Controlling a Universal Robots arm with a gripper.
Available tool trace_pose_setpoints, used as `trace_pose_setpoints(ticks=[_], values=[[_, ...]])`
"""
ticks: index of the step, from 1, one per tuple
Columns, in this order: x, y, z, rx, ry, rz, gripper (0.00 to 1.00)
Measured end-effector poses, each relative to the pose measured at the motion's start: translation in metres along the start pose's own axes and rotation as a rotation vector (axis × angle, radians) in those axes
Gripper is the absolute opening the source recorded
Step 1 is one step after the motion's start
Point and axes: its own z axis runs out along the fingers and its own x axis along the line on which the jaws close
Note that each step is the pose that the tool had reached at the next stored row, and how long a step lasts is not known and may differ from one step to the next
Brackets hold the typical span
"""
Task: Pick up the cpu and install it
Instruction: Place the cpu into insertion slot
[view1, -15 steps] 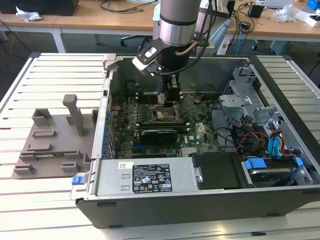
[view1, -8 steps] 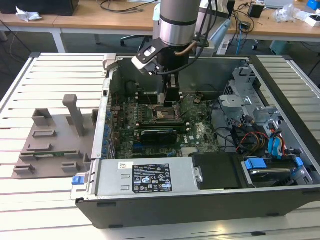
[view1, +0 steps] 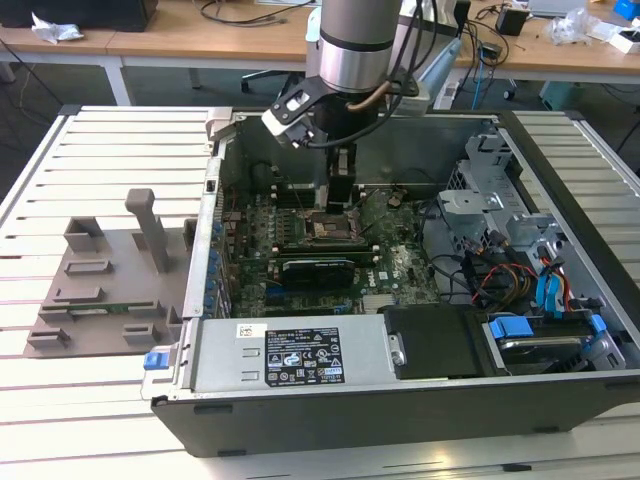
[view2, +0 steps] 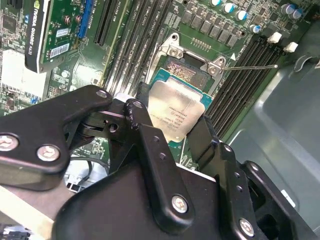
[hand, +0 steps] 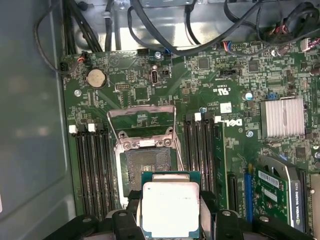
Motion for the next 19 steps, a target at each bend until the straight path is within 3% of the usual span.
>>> trace_pose_setpoints(ticks=[19], values=[[0.0,0.0,0.0001,0.0024,0.0024,0.097,0.55]])
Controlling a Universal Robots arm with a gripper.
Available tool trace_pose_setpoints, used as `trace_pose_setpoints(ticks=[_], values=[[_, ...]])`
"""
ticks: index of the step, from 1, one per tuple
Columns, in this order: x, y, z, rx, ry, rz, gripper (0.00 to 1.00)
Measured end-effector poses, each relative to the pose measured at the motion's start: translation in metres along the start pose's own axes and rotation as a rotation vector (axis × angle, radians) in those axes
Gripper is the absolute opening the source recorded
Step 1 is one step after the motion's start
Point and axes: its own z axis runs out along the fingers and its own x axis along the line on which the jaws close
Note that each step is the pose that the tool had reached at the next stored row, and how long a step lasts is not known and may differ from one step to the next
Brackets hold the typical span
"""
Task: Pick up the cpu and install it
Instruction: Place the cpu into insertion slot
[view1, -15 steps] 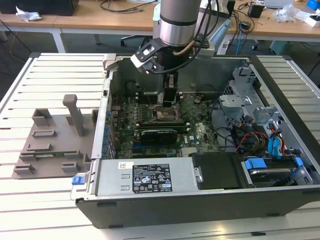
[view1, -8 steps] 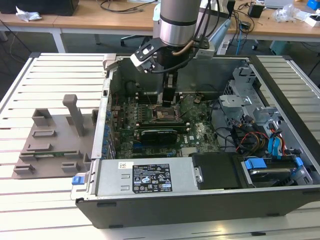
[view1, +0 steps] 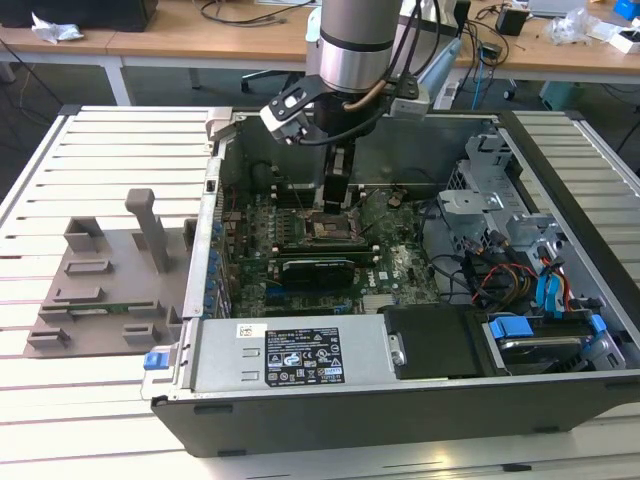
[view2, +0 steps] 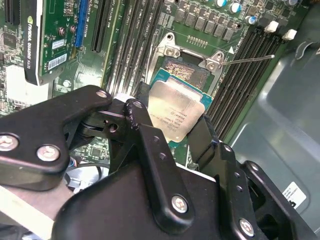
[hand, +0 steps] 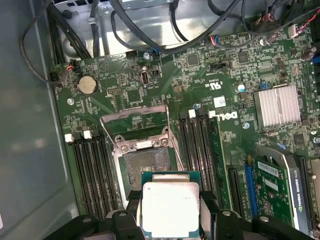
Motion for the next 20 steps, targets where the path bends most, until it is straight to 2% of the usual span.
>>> trace_pose_setpoints(ticks=[20], values=[[0.0,0.0,0.0,0.0028,0.0027,0.112,0.55]])
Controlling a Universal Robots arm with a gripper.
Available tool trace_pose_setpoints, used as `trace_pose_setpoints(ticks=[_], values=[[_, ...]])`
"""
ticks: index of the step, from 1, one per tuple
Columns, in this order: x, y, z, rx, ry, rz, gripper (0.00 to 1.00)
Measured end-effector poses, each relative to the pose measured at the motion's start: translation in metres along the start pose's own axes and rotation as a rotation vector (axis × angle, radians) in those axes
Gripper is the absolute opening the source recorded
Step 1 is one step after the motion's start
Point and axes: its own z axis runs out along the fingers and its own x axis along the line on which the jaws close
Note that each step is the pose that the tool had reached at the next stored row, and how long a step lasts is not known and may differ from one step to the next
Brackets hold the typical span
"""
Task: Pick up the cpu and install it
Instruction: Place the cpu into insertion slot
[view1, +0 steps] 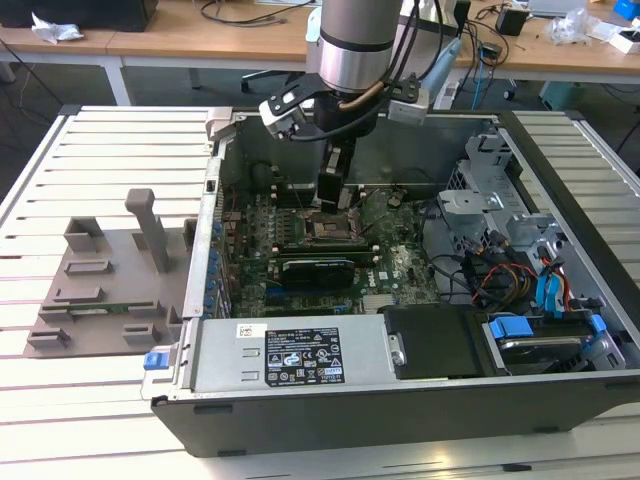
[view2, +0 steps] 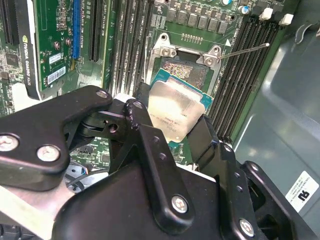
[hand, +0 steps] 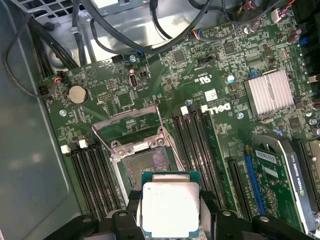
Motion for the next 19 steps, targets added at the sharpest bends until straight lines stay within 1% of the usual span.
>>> trace_pose_setpoints(ticks=[11,19], values=[[0.0,0.0,0.0004,0.0,0.0001,0.001,0.55],[0.0002,0.0002,0.0062,0.0,0.0001,0.001,0.55]])
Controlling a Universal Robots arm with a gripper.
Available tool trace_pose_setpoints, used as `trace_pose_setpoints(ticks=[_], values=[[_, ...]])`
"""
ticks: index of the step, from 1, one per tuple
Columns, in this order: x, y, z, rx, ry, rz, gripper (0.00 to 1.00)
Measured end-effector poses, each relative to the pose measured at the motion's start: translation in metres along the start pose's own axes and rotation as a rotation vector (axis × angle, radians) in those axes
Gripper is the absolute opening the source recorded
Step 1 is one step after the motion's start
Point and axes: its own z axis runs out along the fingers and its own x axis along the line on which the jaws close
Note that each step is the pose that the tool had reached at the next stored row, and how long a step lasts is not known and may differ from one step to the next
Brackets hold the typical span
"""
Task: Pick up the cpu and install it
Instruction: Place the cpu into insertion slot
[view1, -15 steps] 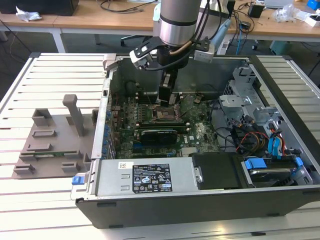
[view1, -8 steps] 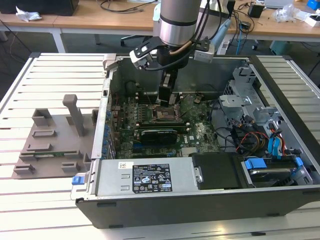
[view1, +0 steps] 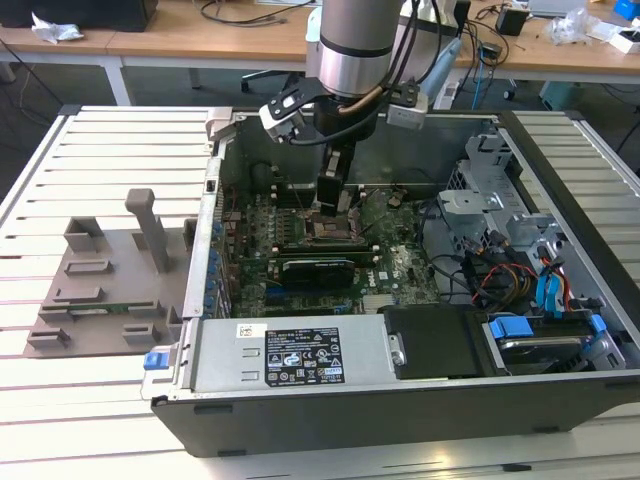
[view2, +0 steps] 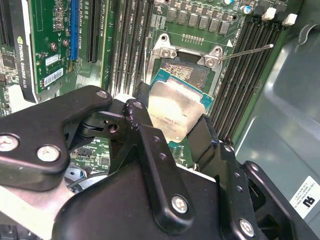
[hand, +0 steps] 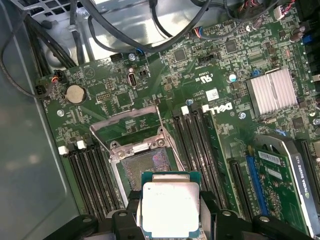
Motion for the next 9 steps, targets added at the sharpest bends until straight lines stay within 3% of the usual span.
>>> trace_pose_setpoints(ticks=[9], values=[[0.0001,0.0001,0.005,0.0,0.0,0.0,0.55]])
